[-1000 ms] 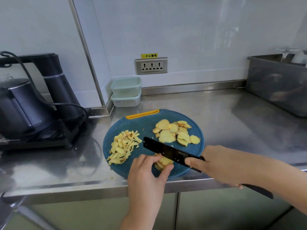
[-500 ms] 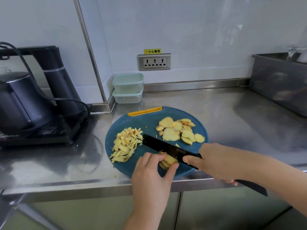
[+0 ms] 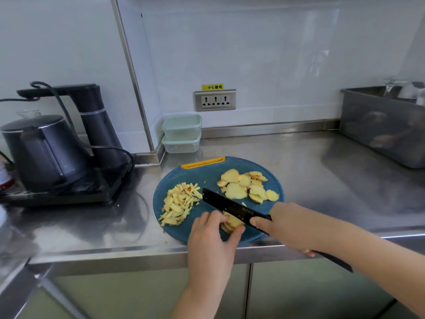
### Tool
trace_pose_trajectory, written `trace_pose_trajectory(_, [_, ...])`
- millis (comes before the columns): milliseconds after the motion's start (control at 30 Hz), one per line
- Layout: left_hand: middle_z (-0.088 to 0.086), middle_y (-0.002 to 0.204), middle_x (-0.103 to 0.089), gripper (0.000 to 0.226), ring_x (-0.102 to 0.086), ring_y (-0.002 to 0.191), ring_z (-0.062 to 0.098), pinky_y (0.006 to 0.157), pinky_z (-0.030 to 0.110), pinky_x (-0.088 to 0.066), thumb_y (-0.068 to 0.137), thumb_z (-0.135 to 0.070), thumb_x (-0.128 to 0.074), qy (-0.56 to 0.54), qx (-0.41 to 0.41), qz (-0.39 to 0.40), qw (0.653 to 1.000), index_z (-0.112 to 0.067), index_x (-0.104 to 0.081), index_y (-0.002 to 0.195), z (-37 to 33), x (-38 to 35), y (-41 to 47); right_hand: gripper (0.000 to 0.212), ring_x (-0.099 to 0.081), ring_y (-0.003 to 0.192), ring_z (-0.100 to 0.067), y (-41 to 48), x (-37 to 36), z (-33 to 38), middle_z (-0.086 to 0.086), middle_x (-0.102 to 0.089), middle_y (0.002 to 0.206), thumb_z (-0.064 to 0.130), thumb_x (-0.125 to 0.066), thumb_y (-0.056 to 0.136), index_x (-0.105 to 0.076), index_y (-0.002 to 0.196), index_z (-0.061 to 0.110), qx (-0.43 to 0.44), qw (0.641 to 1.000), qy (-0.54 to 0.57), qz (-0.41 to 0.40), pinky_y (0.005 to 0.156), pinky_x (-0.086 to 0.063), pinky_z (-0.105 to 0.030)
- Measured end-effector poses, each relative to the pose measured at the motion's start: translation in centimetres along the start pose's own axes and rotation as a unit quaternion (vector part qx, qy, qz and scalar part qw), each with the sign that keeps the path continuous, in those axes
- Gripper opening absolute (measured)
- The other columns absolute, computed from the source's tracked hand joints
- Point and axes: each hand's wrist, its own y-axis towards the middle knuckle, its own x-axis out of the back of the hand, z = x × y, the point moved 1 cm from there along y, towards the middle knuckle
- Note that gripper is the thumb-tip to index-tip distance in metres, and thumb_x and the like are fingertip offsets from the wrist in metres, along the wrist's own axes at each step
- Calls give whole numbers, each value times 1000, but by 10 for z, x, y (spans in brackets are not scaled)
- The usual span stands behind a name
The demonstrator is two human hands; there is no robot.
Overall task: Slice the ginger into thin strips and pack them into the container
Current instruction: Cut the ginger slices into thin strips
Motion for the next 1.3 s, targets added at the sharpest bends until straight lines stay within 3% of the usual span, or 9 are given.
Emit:
trace_pose_trajectory(100, [-15,77,-55,27,-51,77,7,62,25,-46,68,-35,-81,-15,12,4,1000,-25,-59,78,-1,1,0,38,-35,53,-9,-2,-8,4,3,-35,70,37,-24,105,-47,132,22,-6,999,-11,-52,45,-30,-25])
trace_pose_trajectory(300, [-18,73,-51,32,-49,74,2,58,18,-39,65,-39,-83,-18,28,17,999,-30,-53,74,-2,1,5,42,-38,50,-14,-7,-1,6,-3,-34,69,16,-32,104,-29,146,18,-9,999,31,-33,45,-35,-25])
trace_pose_trajectory(400, [-18,73,-51,33,-50,74,3,58,16,-37,63,-38,-84,-13,32,15,999,-28,-54,73,1,-1,4,43,-43,41,-17,0,-3,-5,-7,-44,60,12,-43,100,-32,141,17,-65,993,93,36,46,-44,-26])
trace_pose_trajectory(567, [-18,75,-50,31,-51,74,5,57,15,-34,64,-38,-82,-10,13,6,1000,-29,-56,78,5,-1,-1,49,-41,40,-17,0,-2,-25,-3,-43,51,57,-38,96,-42,71,15,-61,975,200,77,52,-43,-28])
trace_pose_trajectory(767, [-21,78,-46,26,-47,79,0,58,17,-36,70,-43,-73,3,-8,16,1000,-29,-54,82,3,1,-2,43,-47,41,-16,-9,-3,-33,-8,-51,60,48,-33,101,-53,107,10,5,994,112,6,51,-45,-23])
trace_pose_trajectory(867, [-21,78,-43,27,-45,77,0,58,18,-35,71,-46,-70,12,-10,13,1000,-31,-51,82,-1,1,-2,26,-52,49,-23,-13,1,-34,-12,-52,66,43,-30,103,-46,85,32,29,998,54,12,65,-55,-35])
trace_pose_trajectory(1000, [-19,78,-45,29,-45,76,4,60,20,-37,70,-41,-76,12,4,15,1000,-29,-53,81,-1,0,-2,32,-55,53,-24,-13,-3,-33,-13,-55,77,42,-29,104,-45,124,22,35,999,35,1,63,-55,-35])
trace_pose_trajectory(1100, [-19,79,-46,31,-46,77,6,62,22,-39,70,-39,-78,7,6,11,1000,-31,-51,81,-2,-1,-2,42,-51,42,-15,-11,-3,-33,-16,-66,94,49,-31,101,-49,121,17,52,997,47,-11,43,-45,-23])
trace_pose_trajectory(1300, [-21,80,-48,31,-47,79,2,63,19,-38,69,-37,-79,-11,14,14,1000,-34,-51,79,-1,-1,-2,39,-61,57,-31,-10,-5,-33,-23,-65,90,50,-29,101,-47,122,22,60,996,59,10,56,-53,-35])
